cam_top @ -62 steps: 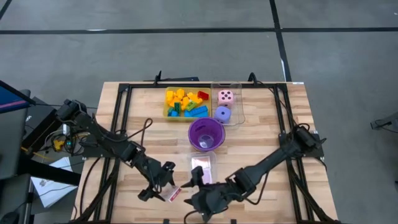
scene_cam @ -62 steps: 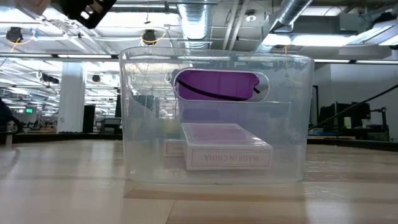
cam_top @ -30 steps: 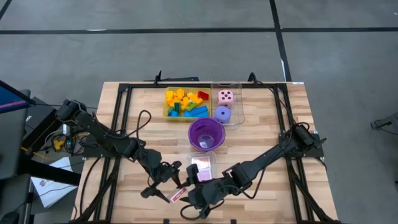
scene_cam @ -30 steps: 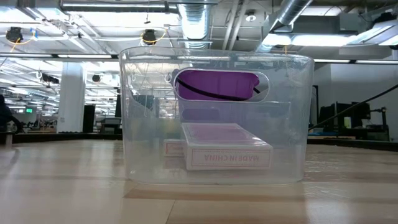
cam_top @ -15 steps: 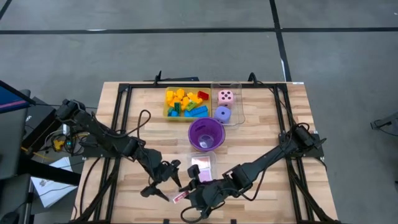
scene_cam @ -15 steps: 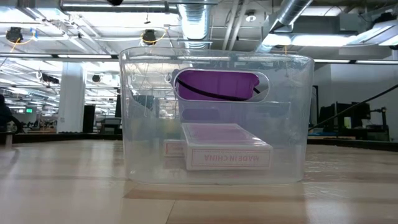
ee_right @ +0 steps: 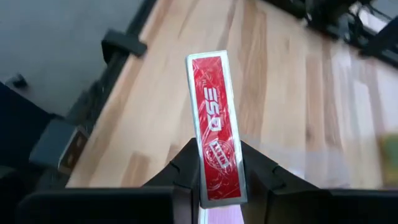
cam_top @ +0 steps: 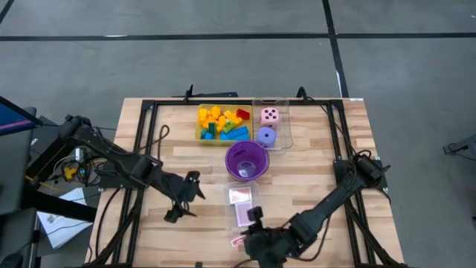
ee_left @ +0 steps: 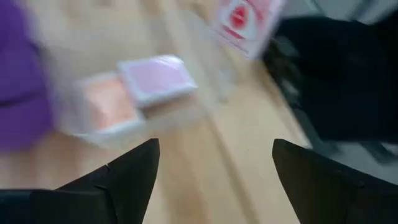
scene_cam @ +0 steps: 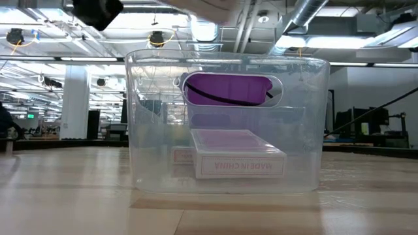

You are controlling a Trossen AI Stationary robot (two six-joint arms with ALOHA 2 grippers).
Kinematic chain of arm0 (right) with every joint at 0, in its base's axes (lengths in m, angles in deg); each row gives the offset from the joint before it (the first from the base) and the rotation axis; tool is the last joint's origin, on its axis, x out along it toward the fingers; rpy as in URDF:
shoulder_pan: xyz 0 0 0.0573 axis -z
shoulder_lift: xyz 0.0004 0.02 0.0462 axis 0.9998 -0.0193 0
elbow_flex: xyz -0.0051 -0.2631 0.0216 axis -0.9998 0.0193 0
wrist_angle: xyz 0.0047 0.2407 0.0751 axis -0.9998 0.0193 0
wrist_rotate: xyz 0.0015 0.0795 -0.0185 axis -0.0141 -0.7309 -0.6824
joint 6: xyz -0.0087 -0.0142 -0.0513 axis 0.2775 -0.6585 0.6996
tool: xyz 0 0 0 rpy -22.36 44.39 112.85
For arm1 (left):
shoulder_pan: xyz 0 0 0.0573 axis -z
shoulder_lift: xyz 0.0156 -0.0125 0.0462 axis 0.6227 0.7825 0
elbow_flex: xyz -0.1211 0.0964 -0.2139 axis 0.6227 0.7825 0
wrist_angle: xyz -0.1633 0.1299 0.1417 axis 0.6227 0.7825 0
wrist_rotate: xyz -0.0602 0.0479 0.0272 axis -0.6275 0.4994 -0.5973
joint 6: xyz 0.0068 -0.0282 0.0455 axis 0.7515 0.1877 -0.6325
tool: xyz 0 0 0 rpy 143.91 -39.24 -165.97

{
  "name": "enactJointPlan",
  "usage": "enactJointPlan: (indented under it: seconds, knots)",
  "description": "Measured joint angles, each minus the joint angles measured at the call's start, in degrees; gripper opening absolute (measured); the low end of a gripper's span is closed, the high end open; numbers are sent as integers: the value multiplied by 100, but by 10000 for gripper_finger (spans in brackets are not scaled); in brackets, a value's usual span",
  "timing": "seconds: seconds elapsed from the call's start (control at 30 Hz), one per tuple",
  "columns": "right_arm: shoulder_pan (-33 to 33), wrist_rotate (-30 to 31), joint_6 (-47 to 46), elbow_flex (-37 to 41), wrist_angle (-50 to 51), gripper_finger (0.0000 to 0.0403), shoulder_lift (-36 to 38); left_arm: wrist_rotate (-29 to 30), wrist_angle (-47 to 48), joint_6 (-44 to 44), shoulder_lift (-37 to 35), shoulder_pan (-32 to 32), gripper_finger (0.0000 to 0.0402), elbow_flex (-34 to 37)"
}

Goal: Pick & Place Toys
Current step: Put the red deck of cards into the bottom transparent bin

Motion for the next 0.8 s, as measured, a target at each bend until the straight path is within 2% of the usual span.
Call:
enactJointPlan:
  seconds: [0.23, 0.37, 0.57, 0.73, 0.8]
  knots:
    - [153, 259, -991, 0, 1047, 62, 24, 2067, -112, 96, -443, -159, 296, 0]
    - [389, 248, -1113, 1, 1264, 62, 62, 3074, -558, -69, -515, -285, 296, 0]
    - [959, -677, -881, 7, 1403, 62, 177, 3244, -1848, -529, -513, -496, 296, 274]
    - [1394, -1143, -545, 58, 1299, 62, 278, 3245, -2600, -634, -513, -599, 296, 907]
    - [1535, -1517, -419, 296, 945, 62, 441, 3255, -2811, -649, -517, -632, 296, 1166]
